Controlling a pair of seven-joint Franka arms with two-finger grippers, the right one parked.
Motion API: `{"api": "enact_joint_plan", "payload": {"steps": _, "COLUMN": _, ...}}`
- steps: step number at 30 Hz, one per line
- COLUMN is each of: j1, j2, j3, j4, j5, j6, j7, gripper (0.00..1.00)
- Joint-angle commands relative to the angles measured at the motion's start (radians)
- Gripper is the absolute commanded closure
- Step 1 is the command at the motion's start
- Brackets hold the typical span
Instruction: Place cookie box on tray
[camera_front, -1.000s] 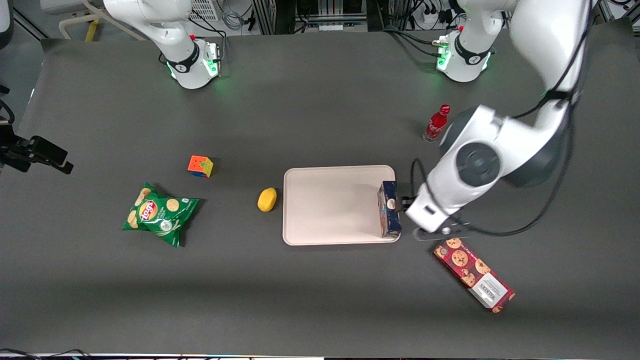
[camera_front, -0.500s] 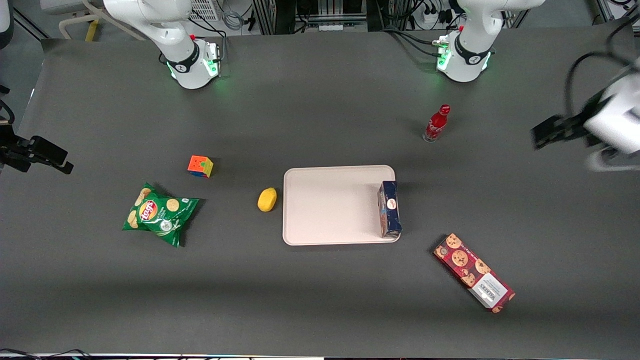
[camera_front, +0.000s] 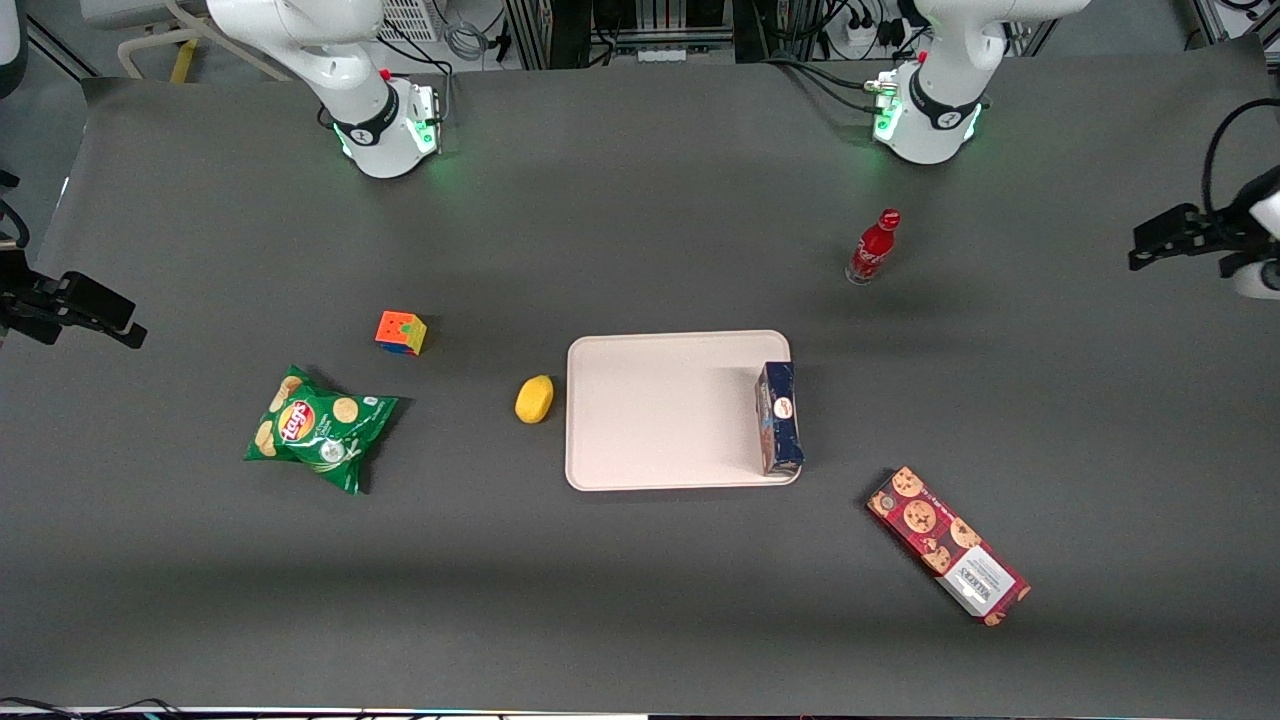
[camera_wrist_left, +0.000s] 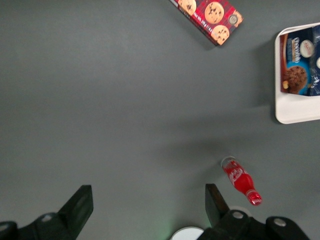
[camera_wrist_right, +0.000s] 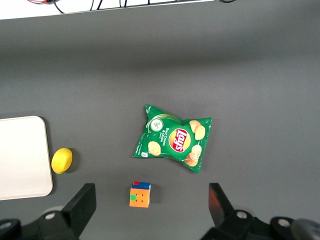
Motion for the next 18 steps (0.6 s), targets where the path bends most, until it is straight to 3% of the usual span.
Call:
{"api": "enact_joint_plan", "payload": {"steps": 1, "j1": -0.016, "j2": -0.093, "j3": 0.008, "j4": -0.096, "j5": -0.007, "j6": 0.062, "j7": 0.016, "gripper": 0.00}}
{"api": "enact_joint_plan", "payload": {"steps": 18, "j1": -0.030, "j2": -0.041, "j3": -0.015, "j4": 0.053, "j5": -0.003, "j6": 0.036, "j7": -0.016, "gripper": 0.00}}
